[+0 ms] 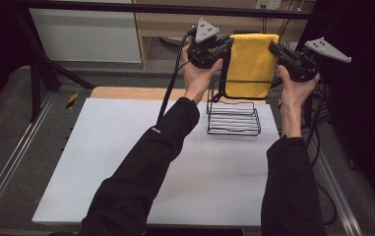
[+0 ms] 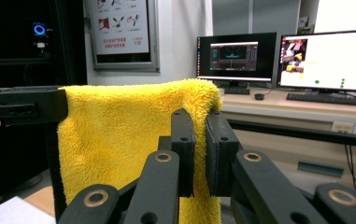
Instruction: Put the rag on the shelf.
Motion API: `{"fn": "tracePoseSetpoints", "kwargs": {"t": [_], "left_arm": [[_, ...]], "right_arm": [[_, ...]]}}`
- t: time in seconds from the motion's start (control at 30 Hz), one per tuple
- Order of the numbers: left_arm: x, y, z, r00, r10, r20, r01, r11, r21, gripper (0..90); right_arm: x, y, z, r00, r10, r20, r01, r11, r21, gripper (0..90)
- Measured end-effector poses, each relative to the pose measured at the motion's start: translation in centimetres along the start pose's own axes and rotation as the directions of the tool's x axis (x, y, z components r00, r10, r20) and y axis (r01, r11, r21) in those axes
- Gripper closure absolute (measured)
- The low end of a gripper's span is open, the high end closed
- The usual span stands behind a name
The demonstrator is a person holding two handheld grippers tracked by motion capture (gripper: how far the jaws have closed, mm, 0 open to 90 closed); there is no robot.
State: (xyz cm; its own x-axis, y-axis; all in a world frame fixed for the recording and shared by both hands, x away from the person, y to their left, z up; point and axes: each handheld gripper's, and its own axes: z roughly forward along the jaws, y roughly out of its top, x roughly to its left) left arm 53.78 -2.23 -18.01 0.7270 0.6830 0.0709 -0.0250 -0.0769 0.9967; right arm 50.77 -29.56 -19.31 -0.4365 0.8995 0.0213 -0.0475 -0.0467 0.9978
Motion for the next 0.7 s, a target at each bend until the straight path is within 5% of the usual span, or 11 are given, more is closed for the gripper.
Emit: {"fn": "tracePoseSetpoints", "kwargs": {"t": [0.7], "left_arm": [[-1.9, -1.5, -2.3, 0.9972, 0.019, 0.072, -0.024, 0.9971, 0.071, 80.2]], "right_arm": [[1.0, -2.2, -2.9, 0.9998, -0.015, -0.011, 0.015, 0.999, 0.032, 83.1]]}}
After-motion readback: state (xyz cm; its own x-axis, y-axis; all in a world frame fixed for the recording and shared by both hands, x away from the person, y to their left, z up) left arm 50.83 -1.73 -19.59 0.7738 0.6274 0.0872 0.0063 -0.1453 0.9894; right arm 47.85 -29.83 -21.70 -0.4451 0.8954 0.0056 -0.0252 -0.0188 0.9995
